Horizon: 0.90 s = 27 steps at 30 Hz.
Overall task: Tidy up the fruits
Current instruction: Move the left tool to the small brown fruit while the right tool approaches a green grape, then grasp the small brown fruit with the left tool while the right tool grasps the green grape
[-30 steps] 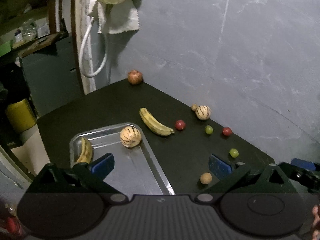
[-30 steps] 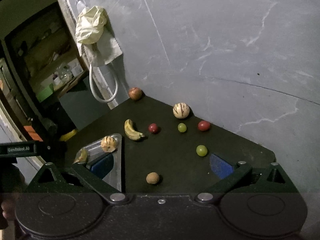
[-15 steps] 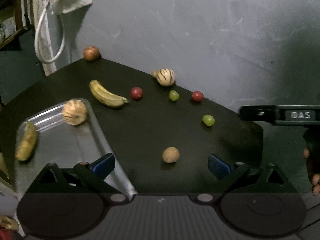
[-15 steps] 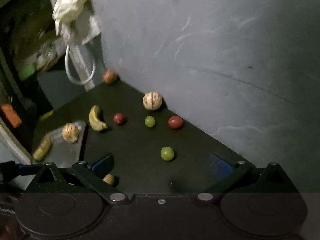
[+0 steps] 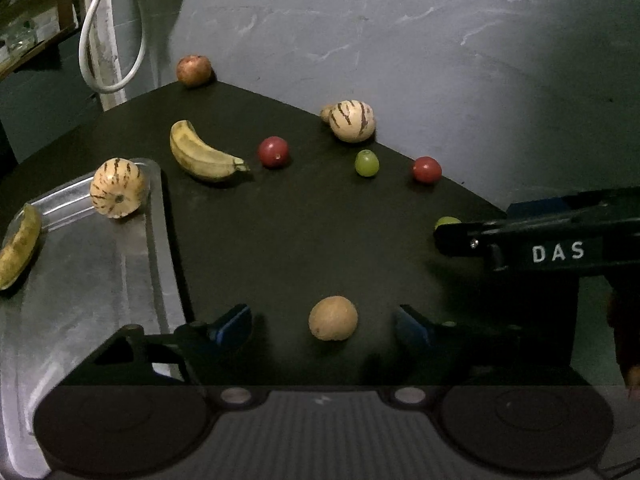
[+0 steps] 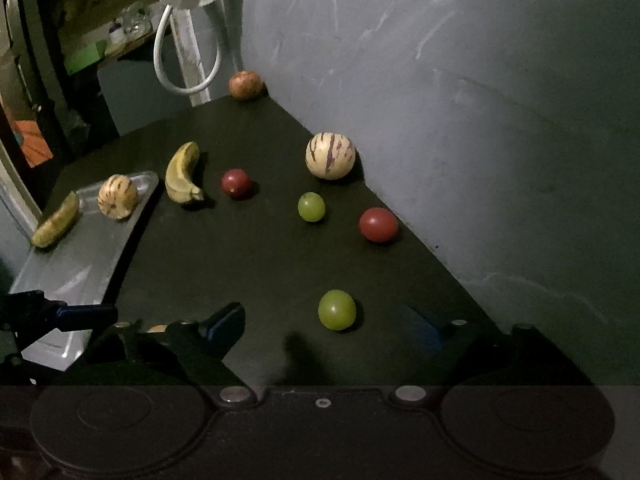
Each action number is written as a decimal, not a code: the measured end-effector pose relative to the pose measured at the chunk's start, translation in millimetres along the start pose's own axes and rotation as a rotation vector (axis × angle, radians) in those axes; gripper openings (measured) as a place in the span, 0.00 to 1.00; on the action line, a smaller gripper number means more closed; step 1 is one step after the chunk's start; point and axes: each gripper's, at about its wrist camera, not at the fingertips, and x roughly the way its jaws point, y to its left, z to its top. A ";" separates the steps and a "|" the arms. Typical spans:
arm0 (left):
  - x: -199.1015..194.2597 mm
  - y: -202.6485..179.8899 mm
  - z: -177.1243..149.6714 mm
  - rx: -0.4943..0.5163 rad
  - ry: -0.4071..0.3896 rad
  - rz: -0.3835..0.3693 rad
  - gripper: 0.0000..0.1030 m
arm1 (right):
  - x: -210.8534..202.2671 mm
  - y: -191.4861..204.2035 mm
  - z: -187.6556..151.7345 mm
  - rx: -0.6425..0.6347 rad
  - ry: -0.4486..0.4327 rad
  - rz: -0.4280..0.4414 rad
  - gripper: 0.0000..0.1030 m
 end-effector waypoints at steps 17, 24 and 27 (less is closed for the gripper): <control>16.7 -16.7 0.6 0.027 0.019 0.056 0.50 | 18.9 -0.8 7.0 -0.032 0.040 0.014 0.75; 15.3 -20.0 0.3 0.048 0.017 0.085 0.32 | 24.8 1.1 8.6 -0.052 0.047 0.017 0.73; 14.5 -21.2 -0.2 0.054 0.017 0.093 0.30 | 27.2 1.7 8.3 -0.059 0.056 0.019 0.71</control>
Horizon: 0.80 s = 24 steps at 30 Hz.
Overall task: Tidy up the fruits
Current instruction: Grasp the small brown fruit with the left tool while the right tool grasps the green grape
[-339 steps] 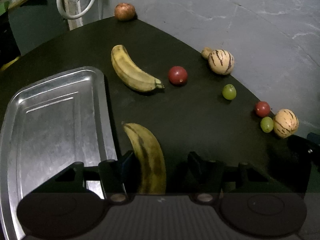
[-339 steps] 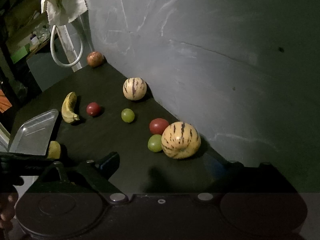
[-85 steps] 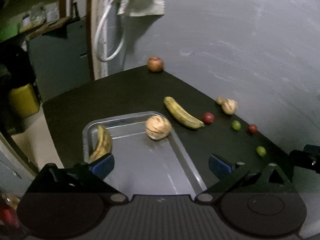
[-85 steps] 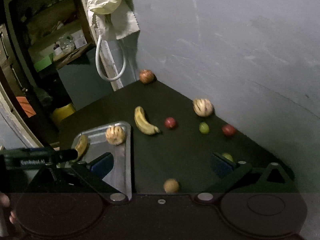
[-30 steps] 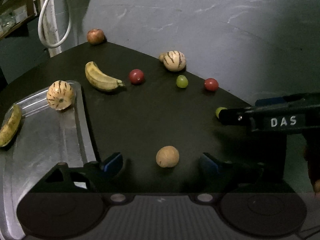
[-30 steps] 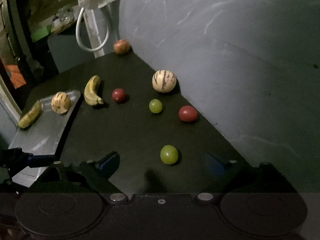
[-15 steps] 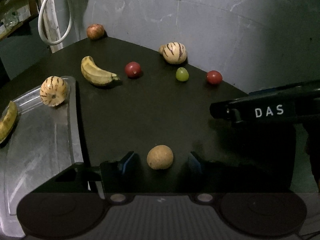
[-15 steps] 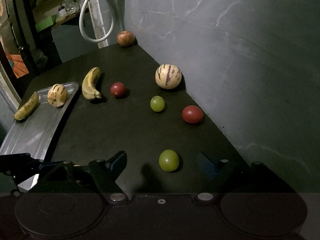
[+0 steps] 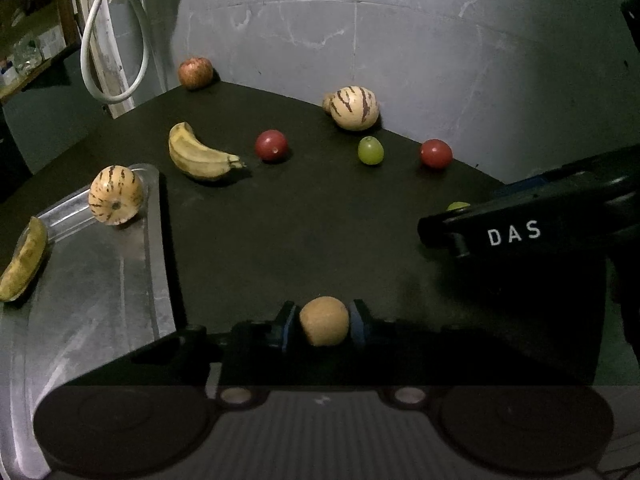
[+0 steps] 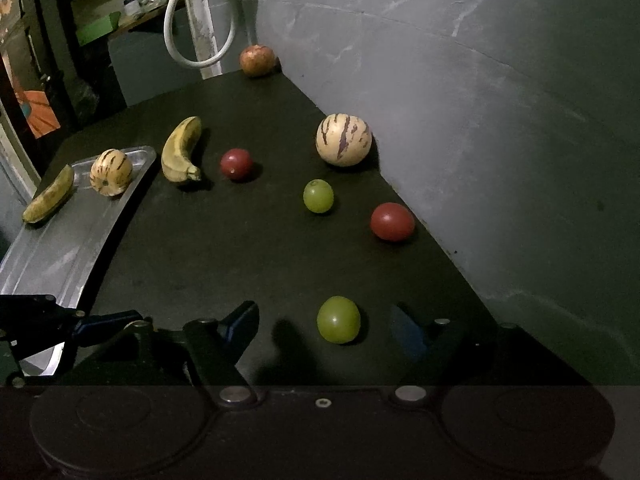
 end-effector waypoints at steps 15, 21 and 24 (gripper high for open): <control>-5.4 3.1 -4.6 0.003 0.004 0.009 0.29 | 12.6 5.1 -0.4 -0.060 0.042 -0.002 0.49; -5.8 4.3 -4.8 0.000 0.003 0.004 0.29 | 11.9 5.3 0.5 -0.074 0.029 -0.031 0.28; -6.7 6.5 -4.3 -0.004 0.003 -0.001 0.29 | 8.6 3.1 3.3 -0.059 0.030 -0.018 0.24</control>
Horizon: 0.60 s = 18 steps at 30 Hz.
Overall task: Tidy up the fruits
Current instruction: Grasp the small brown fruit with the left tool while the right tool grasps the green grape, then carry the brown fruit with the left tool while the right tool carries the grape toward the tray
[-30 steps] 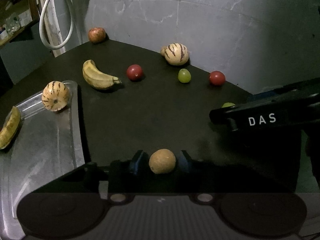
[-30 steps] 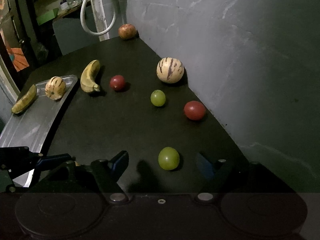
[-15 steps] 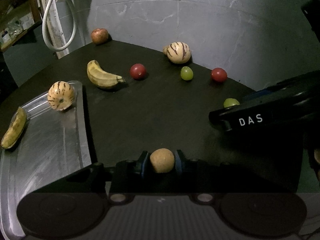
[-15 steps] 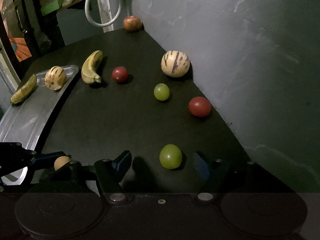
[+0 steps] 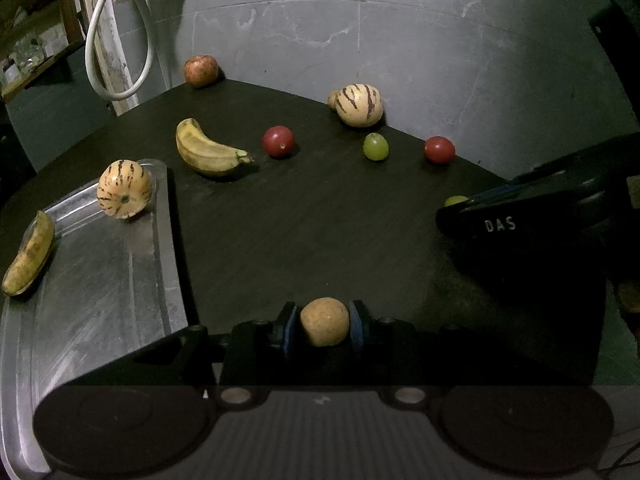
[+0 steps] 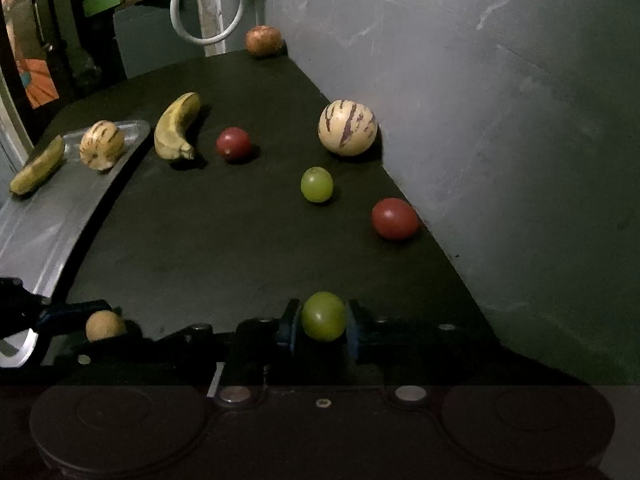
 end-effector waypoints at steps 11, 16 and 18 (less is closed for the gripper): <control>-13.1 10.8 7.0 -0.008 -0.031 -0.007 0.29 | -26.8 14.6 -2.0 0.030 -0.039 0.014 0.23; -25.6 24.4 13.7 -0.020 -0.055 0.003 0.29 | -48.4 29.2 0.6 0.049 -0.072 0.029 0.23; -30.9 31.6 16.6 -0.025 -0.065 0.009 0.29 | -56.7 35.4 2.7 0.055 -0.088 0.035 0.23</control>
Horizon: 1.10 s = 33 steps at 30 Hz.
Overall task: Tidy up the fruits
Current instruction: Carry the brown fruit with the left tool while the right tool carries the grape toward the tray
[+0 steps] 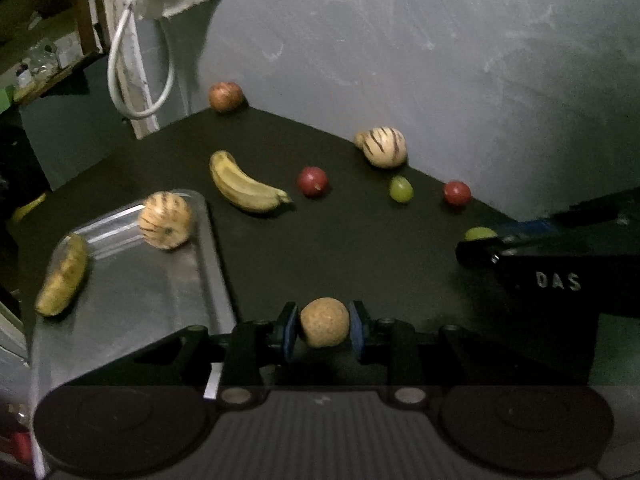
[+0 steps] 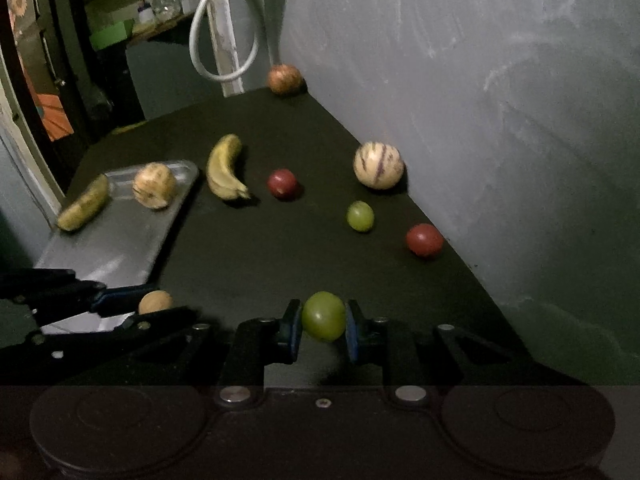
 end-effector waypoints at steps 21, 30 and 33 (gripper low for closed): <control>-61.5 101.7 34.6 -0.132 -0.105 0.117 0.29 | -68.1 82.3 53.2 -0.053 -0.163 0.104 0.23; -89.4 132.9 35.4 -0.181 -0.145 0.171 0.29 | -84.5 120.9 74.1 -0.112 -0.215 0.181 0.23; -98.0 141.8 33.4 -0.198 -0.153 0.192 0.29 | -89.6 132.1 78.4 -0.129 -0.231 0.208 0.23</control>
